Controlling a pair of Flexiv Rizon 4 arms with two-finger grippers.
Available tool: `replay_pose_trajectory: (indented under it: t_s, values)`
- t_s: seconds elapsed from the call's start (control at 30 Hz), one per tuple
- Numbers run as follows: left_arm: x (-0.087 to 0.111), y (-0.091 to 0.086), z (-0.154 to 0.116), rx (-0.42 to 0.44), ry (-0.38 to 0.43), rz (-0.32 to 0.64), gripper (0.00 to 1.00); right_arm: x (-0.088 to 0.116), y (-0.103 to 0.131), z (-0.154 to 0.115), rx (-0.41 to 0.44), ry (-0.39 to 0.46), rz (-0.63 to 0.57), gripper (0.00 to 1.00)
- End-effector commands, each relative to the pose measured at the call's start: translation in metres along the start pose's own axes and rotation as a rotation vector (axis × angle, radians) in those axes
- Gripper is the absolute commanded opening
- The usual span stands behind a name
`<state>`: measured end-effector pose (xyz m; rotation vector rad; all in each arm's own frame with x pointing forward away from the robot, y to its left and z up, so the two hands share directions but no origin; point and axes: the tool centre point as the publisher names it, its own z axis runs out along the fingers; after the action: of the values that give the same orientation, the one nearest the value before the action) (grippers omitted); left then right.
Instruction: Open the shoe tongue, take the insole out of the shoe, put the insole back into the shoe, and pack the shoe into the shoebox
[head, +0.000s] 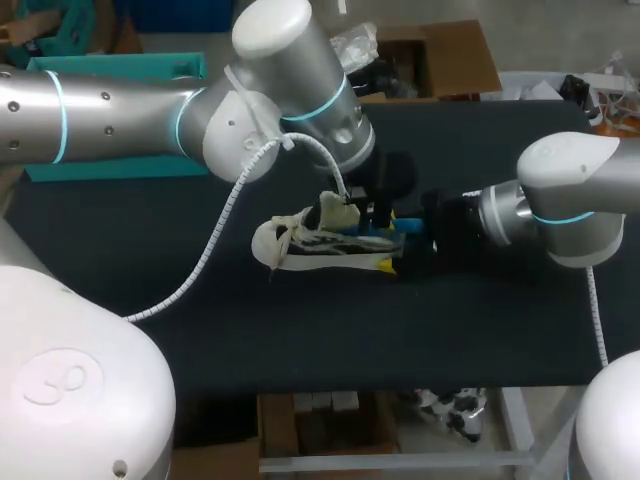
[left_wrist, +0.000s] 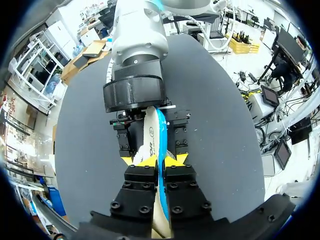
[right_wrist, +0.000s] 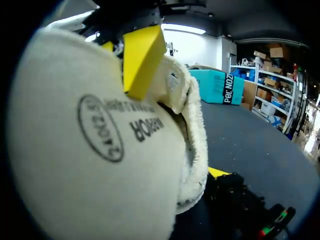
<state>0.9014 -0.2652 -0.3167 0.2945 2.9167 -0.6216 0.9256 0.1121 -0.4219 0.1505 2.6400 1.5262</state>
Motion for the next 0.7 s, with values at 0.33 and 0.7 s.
replay_pose_trajectory:
  t_s: [0.33,0.7]
  values:
    - [0.000,-0.012,-0.071,0.295,0.093,0.056,0.00,-0.001,0.000,-0.003,0.005,0.001,-0.009,0.00]
    - [0.000,-0.043,-0.117,0.497,0.137,0.128,0.00,-0.003,0.008,-0.038,0.085,-0.016,-0.011,1.00]
